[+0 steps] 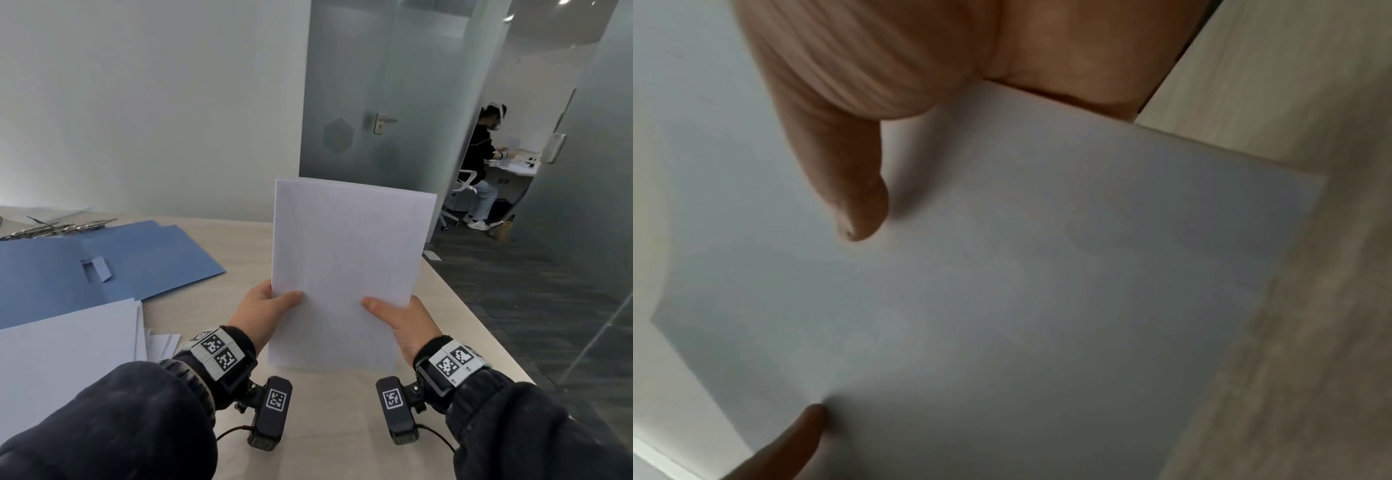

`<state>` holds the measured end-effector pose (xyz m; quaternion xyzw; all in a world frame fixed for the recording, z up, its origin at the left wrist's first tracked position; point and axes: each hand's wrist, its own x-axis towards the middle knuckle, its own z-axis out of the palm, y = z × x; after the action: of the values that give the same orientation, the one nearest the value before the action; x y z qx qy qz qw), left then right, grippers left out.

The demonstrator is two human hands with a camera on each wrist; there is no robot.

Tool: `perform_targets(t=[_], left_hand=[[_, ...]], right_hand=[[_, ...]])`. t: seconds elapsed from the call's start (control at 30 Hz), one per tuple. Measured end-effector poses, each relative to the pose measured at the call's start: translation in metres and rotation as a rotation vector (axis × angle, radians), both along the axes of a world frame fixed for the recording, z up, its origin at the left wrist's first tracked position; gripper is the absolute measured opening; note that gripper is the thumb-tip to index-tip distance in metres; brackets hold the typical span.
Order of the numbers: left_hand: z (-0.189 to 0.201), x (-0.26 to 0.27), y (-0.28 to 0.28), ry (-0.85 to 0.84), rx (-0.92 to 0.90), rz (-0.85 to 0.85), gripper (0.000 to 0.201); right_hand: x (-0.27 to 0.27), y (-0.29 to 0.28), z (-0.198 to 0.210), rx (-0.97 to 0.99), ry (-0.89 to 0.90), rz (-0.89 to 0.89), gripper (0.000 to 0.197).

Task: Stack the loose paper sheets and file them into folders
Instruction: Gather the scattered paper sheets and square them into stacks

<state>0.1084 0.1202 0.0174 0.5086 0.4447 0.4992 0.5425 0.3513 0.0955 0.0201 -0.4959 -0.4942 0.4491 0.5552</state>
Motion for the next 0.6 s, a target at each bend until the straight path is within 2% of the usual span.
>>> perform_targets(t=[0.1, 0.23, 0.33, 0.47, 0.6], left_hand=[[0.012, -0.018, -0.005, 0.041, -0.005, 0.044, 0.036], [0.028, -0.062, -0.019, 0.083, -0.018, 0.138, 0.033], [0.034, -0.106, -0.034, 0.147, -0.081, 0.231, 0.025], [0.036, -0.174, -0.064, 0.256, -0.205, 0.33, 0.04], [0.026, -0.237, -0.099, 0.313, -0.319, 0.443, 0.028]], right_hand=[[-0.016, 0.005, 0.004, -0.033, -0.003, 0.014, 0.019], [-0.057, 0.013, 0.008, -0.099, 0.008, 0.023, 0.033], [-0.097, 0.012, 0.009, -0.132, -0.071, 0.133, 0.024], [-0.156, 0.013, 0.005, -0.213, -0.286, 0.375, 0.023], [-0.217, 0.007, 0.002, -0.246, -0.385, 0.522, 0.017]])
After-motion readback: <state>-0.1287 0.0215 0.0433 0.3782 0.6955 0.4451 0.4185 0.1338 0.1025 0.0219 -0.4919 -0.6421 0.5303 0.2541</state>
